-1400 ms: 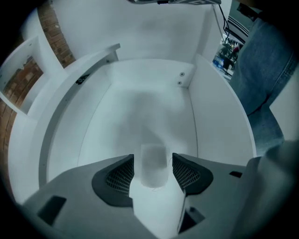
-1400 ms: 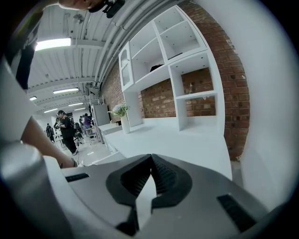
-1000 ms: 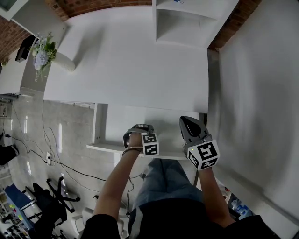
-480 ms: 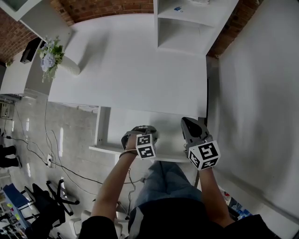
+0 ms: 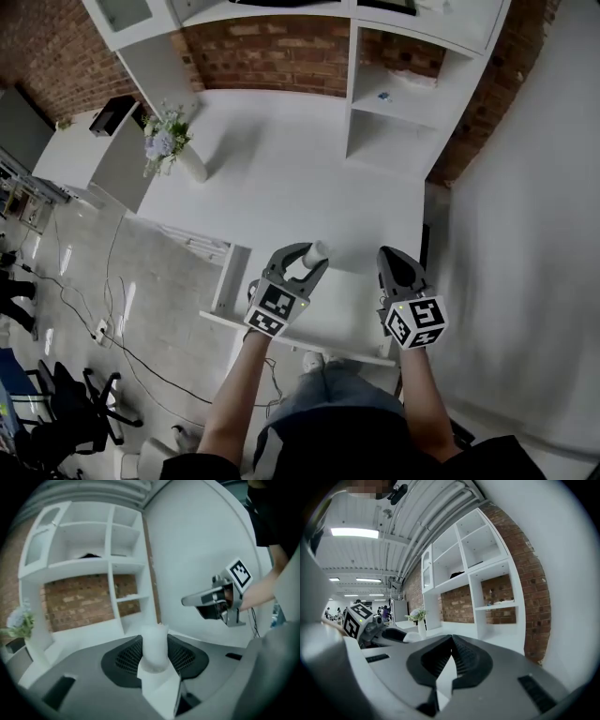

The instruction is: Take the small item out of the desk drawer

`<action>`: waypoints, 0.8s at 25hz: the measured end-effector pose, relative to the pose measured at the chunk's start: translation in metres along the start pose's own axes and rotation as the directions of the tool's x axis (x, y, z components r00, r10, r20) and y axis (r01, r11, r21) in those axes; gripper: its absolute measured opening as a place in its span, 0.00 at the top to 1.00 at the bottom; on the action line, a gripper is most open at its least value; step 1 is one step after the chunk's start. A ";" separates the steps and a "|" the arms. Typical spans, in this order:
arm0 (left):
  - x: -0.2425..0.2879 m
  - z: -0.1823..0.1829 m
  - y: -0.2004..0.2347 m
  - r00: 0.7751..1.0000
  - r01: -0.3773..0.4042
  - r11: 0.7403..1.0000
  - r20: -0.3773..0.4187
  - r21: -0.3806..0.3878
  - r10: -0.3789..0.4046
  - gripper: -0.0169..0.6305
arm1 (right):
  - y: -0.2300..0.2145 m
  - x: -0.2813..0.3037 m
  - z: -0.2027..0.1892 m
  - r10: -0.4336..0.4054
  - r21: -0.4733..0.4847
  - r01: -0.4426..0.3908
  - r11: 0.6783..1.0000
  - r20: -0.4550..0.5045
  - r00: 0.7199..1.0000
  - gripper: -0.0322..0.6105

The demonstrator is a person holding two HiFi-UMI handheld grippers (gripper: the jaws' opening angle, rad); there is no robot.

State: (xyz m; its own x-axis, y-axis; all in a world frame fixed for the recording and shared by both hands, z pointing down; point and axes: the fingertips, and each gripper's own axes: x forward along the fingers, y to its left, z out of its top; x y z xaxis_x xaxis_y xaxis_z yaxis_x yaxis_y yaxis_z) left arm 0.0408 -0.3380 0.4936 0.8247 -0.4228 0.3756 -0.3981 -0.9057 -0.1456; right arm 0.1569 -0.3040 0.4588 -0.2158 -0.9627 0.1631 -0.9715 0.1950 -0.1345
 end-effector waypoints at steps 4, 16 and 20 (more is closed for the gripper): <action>-0.051 0.054 0.049 0.944 -0.247 0.963 0.199 -0.109 0.265 0.73 | 0.008 0.009 0.031 0.016 -0.027 -0.014 1.000 0.079 0.997 0.95; -0.150 0.066 0.084 0.724 -0.522 0.794 0.331 -0.312 0.606 0.73 | 0.030 0.015 0.049 0.032 -0.056 -0.025 0.998 0.138 0.990 0.95; -0.148 0.057 0.082 0.743 -0.557 0.789 0.270 -0.260 0.613 0.73 | 0.036 0.014 0.045 0.052 -0.082 -0.042 0.996 0.118 0.992 0.95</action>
State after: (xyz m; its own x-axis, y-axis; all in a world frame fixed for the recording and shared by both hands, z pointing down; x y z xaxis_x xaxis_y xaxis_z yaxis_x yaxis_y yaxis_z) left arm -0.0909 -0.3519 0.3741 0.4772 -0.8770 -0.0571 -0.8775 -0.4718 -0.0861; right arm 0.1231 -0.3193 0.4126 -0.2526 -0.9667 0.0396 -0.9663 0.2500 -0.0608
